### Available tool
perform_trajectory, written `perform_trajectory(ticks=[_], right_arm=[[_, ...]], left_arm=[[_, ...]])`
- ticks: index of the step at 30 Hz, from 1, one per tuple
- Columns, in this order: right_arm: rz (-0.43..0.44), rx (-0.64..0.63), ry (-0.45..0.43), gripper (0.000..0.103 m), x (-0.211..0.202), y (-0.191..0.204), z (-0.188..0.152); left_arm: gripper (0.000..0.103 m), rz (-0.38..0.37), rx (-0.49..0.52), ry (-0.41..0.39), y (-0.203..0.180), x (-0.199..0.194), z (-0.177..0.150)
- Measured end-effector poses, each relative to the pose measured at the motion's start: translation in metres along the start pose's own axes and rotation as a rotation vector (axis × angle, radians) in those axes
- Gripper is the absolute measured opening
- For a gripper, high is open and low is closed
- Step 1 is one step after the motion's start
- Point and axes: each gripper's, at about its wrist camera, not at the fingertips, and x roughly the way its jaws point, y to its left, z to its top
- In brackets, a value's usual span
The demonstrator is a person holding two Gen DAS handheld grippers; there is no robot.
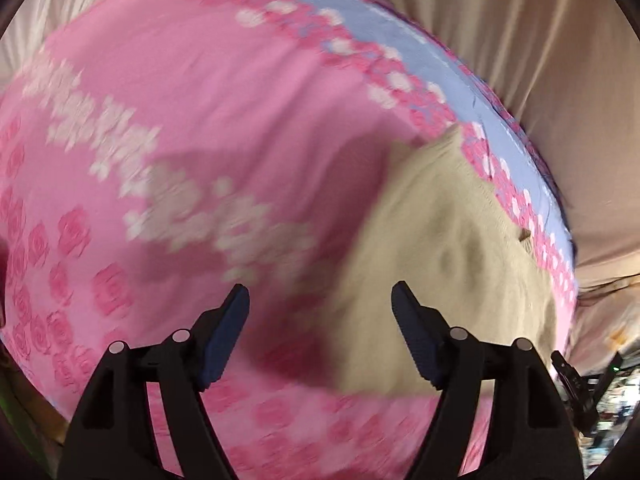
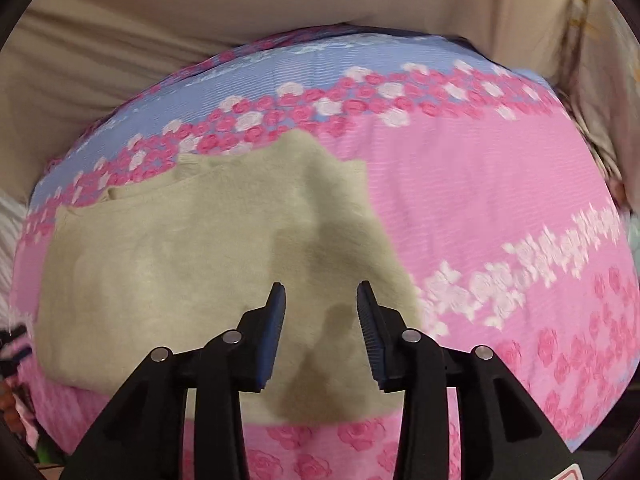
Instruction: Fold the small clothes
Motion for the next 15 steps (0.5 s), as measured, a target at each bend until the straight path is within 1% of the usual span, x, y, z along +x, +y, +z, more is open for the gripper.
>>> perform_trajectory(ticks=[2, 3, 5, 7, 8, 9, 10, 12, 13, 15], right_arm=[[0.039, 0.077, 0.008, 0.037, -0.003, -0.016, -0.002], [0.062, 0.106, 0.017, 0.038, -0.003, -0.021, -0.003], [0.078, 0.121, 0.031, 0.038, -0.003, -0.02, -0.005], [0.082, 0.089, 0.042, 0.04, -0.004, -0.011, -0.006], [0.083, 0.072, 0.042, 0.041, -0.005, -0.005, -0.006], [0.087, 0.055, 0.042, 0.043, -0.008, 0.002, -0.007], [0.092, 0.041, 0.039, 0.044, -0.01, 0.007, -0.008], [0.101, 0.017, 0.036, 0.046, -0.013, 0.018, -0.01], [0.102, 0.009, 0.038, 0.047, -0.014, 0.021, -0.011], [0.104, -0.008, 0.055, 0.047, -0.011, 0.031, -0.016]], left_arm=[[0.071, -0.052, 0.021, 0.015, 0.015, -0.002, -0.007], [0.071, -0.079, 0.049, 0.019, 0.017, -0.002, -0.009], [0.071, -0.133, 0.135, 0.015, 0.014, 0.004, -0.009], [0.071, -0.173, 0.222, 0.021, 0.01, 0.014, -0.006], [0.071, -0.199, 0.261, 0.037, 0.008, 0.016, -0.005], [0.071, -0.225, 0.306, 0.065, 0.0, 0.022, -0.003], [0.07, -0.259, 0.373, 0.103, -0.006, 0.025, -0.004], [0.069, -0.257, 0.499, 0.112, -0.017, 0.024, -0.005], [0.066, -0.267, 0.575, 0.116, -0.025, 0.024, -0.006], [0.058, -0.292, 0.638, 0.14, -0.034, 0.025, -0.008]])
